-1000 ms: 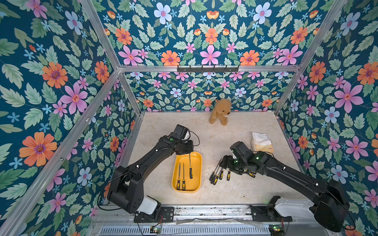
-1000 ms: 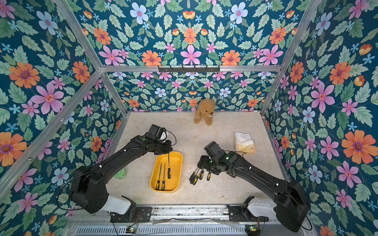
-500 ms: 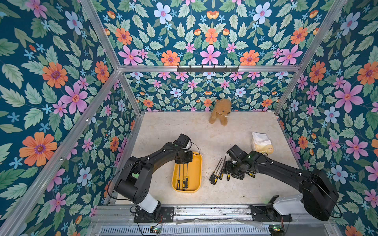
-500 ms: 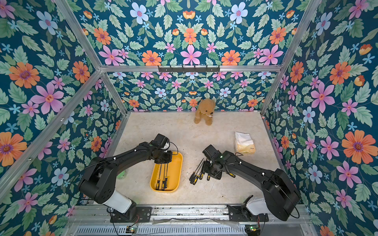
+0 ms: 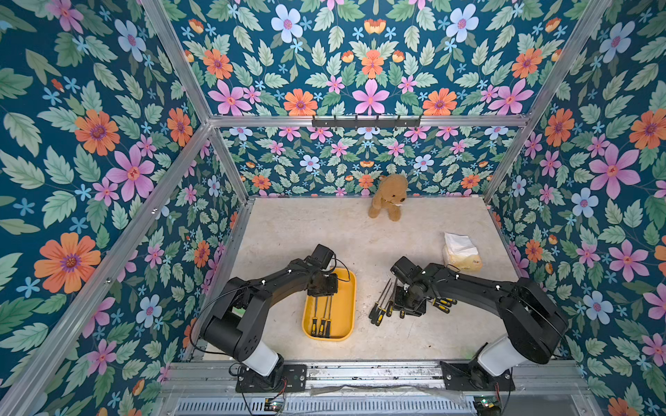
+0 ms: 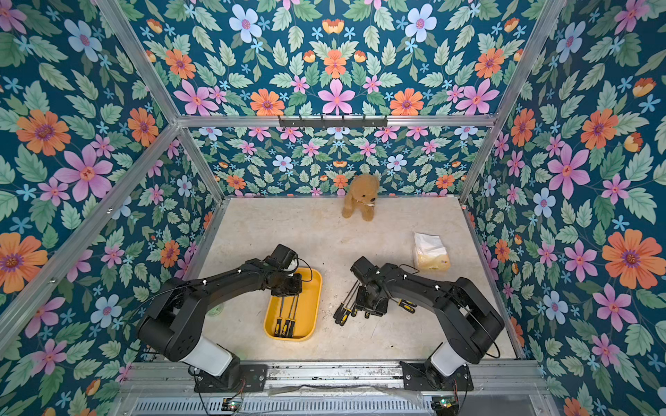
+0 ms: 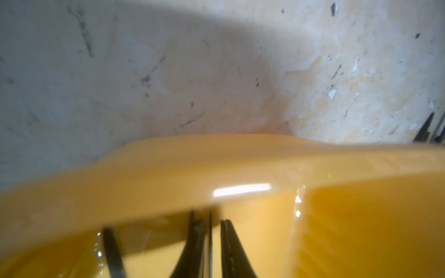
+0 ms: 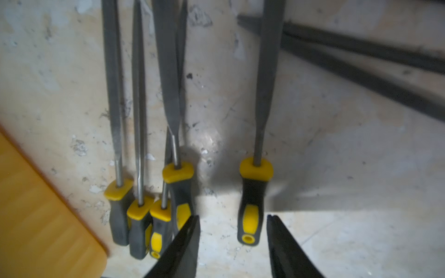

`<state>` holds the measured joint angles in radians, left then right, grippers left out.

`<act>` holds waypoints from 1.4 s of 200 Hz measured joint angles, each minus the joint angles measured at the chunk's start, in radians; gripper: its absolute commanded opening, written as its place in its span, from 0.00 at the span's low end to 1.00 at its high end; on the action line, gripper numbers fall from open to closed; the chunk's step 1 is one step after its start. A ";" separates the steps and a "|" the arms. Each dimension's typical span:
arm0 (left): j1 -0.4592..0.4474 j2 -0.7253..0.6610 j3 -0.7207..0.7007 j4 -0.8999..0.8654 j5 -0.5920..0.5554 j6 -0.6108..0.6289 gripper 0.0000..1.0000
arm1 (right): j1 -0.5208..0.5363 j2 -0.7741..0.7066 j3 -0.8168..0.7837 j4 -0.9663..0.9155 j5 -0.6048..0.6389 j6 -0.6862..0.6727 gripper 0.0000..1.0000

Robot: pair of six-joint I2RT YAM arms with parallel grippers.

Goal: Put the file tool into the storage box
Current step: Place the file tool in the storage box, then pick up the file tool from the center of the board, then place the file tool in the storage box.

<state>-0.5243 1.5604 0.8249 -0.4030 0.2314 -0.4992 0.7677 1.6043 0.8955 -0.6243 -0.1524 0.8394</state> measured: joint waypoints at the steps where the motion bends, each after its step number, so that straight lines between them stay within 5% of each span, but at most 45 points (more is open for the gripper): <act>1: 0.000 0.000 0.000 0.000 0.000 0.000 0.27 | 0.000 0.002 0.001 0.000 0.000 0.000 0.41; 82: 0.001 -0.070 0.171 -0.117 -0.017 -0.015 0.40 | 0.001 0.053 0.043 -0.061 0.042 -0.052 0.00; 139: 0.001 -0.127 0.377 -0.193 0.010 -0.056 0.50 | 0.079 -0.193 0.056 -0.120 0.077 -0.096 0.00; 208: -0.111 -0.095 0.286 0.029 0.211 -0.276 0.55 | 0.272 -0.264 0.072 0.049 0.010 -0.074 0.00; 245: -0.147 -0.058 0.243 0.111 0.220 -0.339 0.45 | 0.304 -0.196 0.108 0.137 -0.015 -0.051 0.00; 280: -0.150 -0.047 0.227 0.116 0.201 -0.353 0.00 | 0.315 -0.167 0.119 0.179 -0.037 -0.048 0.00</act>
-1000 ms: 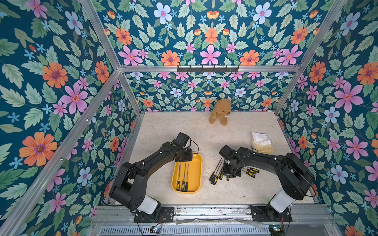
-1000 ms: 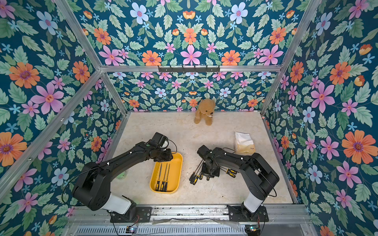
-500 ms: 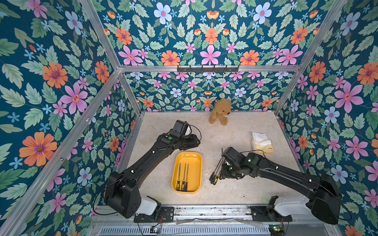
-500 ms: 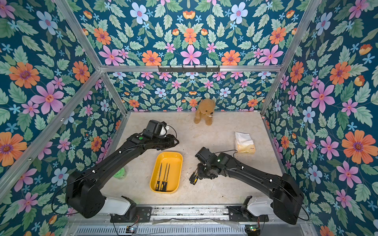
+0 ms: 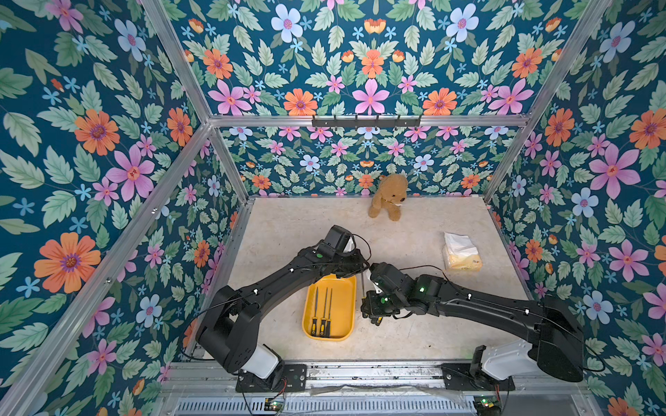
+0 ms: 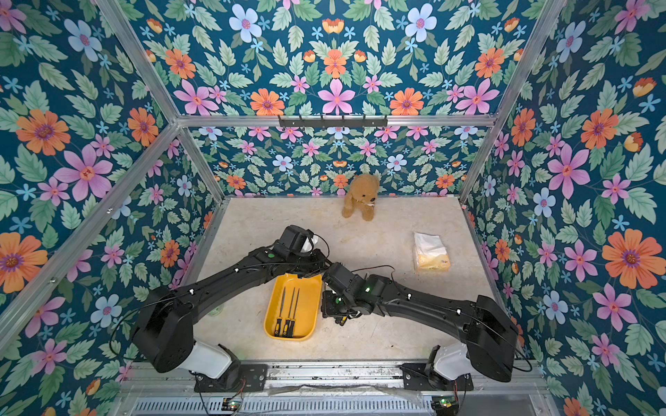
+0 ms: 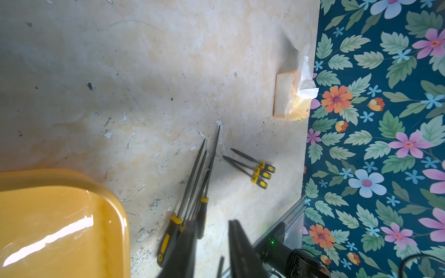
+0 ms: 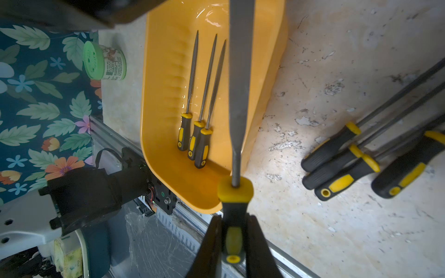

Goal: Put the file tool into the storage box
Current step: Place the file tool in the storage box.

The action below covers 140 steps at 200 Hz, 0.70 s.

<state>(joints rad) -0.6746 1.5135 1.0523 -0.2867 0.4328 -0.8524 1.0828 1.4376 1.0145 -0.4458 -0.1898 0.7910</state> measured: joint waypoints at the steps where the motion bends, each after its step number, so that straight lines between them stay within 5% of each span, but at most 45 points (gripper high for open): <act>1: 0.000 0.000 0.000 0.000 -0.001 0.004 0.00 | 0.000 0.000 0.000 0.000 0.000 0.000 0.00; 25: 0.000 0.000 -0.005 -0.013 -0.021 0.025 0.00 | 0.000 0.002 -0.002 0.008 -0.014 0.005 0.02; 41: 0.001 -0.002 -0.002 -0.031 -0.031 0.027 0.00 | 0.000 0.002 -0.004 0.010 -0.019 0.011 0.47; 60: 0.019 -0.011 0.017 -0.076 -0.045 0.061 0.00 | -0.022 -0.011 -0.004 0.007 -0.019 0.026 0.65; 104: 0.082 -0.013 0.040 -0.210 -0.163 0.231 0.00 | -0.198 -0.095 -0.051 -0.054 -0.014 0.069 0.66; 140: 0.082 0.025 -0.064 -0.228 -0.200 0.299 0.00 | -0.241 -0.069 -0.090 -0.123 -0.019 0.083 0.63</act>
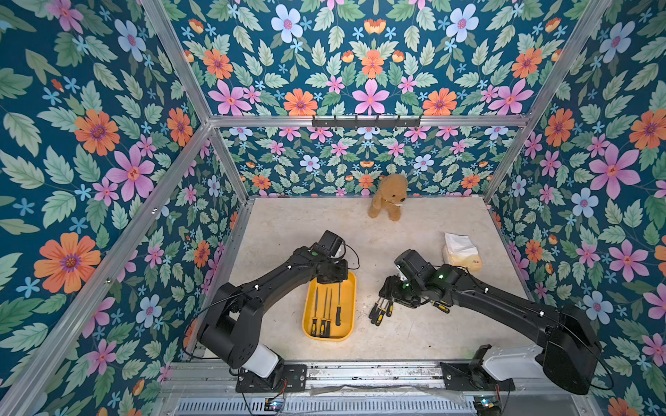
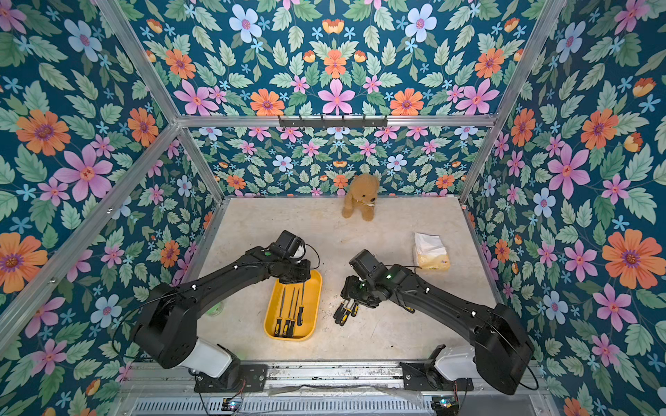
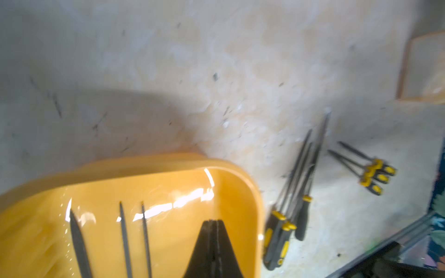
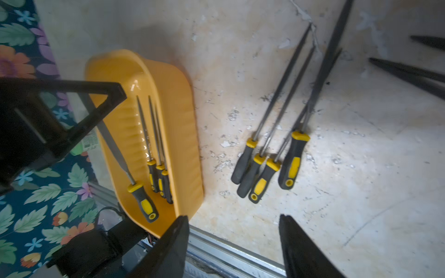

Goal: Put the file tool into the storage box
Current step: Place the file tool in the storage box.

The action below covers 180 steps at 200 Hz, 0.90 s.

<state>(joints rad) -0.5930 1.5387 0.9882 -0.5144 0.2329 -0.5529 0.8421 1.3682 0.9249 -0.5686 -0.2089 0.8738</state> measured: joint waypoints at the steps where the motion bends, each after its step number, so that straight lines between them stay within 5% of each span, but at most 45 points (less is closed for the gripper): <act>1: 0.000 0.000 -0.002 0.000 -0.001 0.001 0.00 | 0.000 0.002 -0.001 -0.002 0.000 0.000 0.63; 113: -0.020 0.061 -0.137 0.126 -0.027 -0.018 0.00 | 0.000 0.222 -0.005 -0.018 -0.008 -0.004 0.38; 180: -0.022 0.060 -0.140 0.146 -0.026 -0.026 0.21 | 0.000 0.324 0.033 0.011 -0.035 -0.033 0.23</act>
<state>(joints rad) -0.6147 1.5990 0.8478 -0.3679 0.2066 -0.5785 0.8425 1.6920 0.9577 -0.5579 -0.2436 0.8406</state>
